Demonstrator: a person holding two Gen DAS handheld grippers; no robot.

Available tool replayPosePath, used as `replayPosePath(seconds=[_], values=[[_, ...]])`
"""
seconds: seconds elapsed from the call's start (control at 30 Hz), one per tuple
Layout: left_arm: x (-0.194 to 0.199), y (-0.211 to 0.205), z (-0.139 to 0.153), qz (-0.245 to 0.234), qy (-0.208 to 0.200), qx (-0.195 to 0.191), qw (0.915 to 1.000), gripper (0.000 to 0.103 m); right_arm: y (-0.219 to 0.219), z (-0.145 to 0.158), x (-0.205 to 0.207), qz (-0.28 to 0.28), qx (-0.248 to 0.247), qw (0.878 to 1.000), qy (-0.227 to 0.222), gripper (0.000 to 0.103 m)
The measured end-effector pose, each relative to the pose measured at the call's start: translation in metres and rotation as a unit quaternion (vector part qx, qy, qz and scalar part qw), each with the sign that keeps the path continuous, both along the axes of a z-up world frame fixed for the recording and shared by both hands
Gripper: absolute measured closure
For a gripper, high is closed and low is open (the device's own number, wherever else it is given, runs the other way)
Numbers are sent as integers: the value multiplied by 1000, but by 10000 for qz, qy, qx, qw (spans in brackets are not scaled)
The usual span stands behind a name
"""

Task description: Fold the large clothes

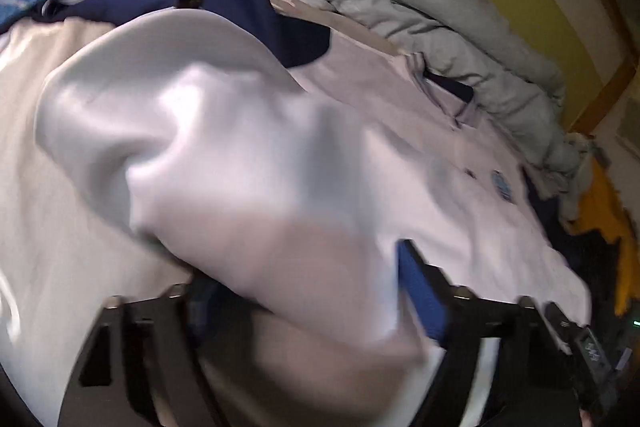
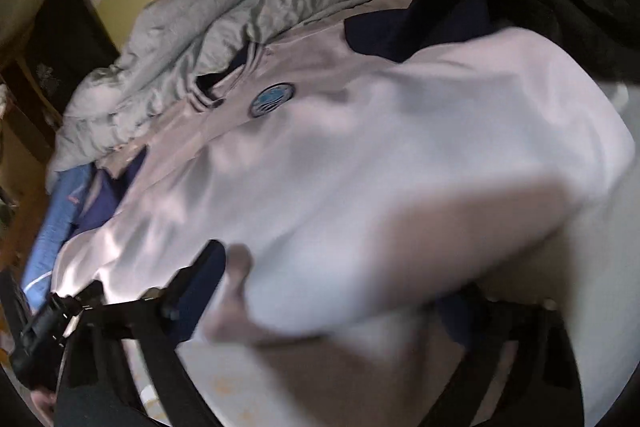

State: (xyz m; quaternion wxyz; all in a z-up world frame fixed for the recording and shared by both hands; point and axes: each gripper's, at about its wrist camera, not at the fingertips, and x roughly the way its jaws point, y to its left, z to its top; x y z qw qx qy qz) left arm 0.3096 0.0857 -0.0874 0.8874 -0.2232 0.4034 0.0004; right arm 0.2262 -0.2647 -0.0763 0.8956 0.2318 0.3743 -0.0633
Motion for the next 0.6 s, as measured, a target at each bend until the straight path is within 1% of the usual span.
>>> replayPosePath(seconds=[0.03, 0.07, 0.1, 0.13, 0.17, 0.2, 0.27, 0.33, 0.4, 0.43, 0.5, 0.53, 0.6], values=[[3, 0, 0, 34, -92, 107, 9999, 53, -3, 0, 2, -76, -69, 9999, -5, 37], [2, -1, 0, 24, -142, 102, 9998, 61, -7, 0, 3, -134, -57, 9999, -15, 58], [-1, -1, 2, 2, -201, 105, 9997, 75, -12, -2, 2, -157, 68, 9998, -48, 69], [-6, 0, 4, -25, -286, 98, 9995, 83, -18, -4, -1, -161, 314, 9993, -140, 83], [-17, -1, 11, 16, -447, 135, 9989, 85, -21, -5, -3, -140, 480, 9985, -204, 92], [-23, -3, 17, 43, -544, 168, 9984, 87, -22, -4, -6, -123, 522, 9983, -235, 93], [-48, -3, 31, 109, -718, 262, 9970, 88, -15, 5, -16, 12, 229, 9994, -261, 95], [-70, 4, 36, 117, -766, 173, 9968, 88, -8, 14, -32, 125, 26, 9995, -281, 95], [-91, 12, 35, 66, -631, 54, 9980, 88, -4, 23, -53, 164, 65, 9995, -243, 95], [-104, 16, 33, 54, -519, 3, 9986, 88, -3, 26, -68, 148, 145, 9995, -241, 95], [-123, 21, 30, 75, -433, -86, 9990, 88, 2, 28, -99, 115, 229, 9995, -208, 95], [-132, 21, 30, 75, -432, -59, 9990, 88, 6, 28, -107, 122, 147, 9997, -149, 95], [-155, 16, 32, -11, -499, 126, 9987, 88, 17, 29, -124, 190, -177, 9997, 15, 95]])
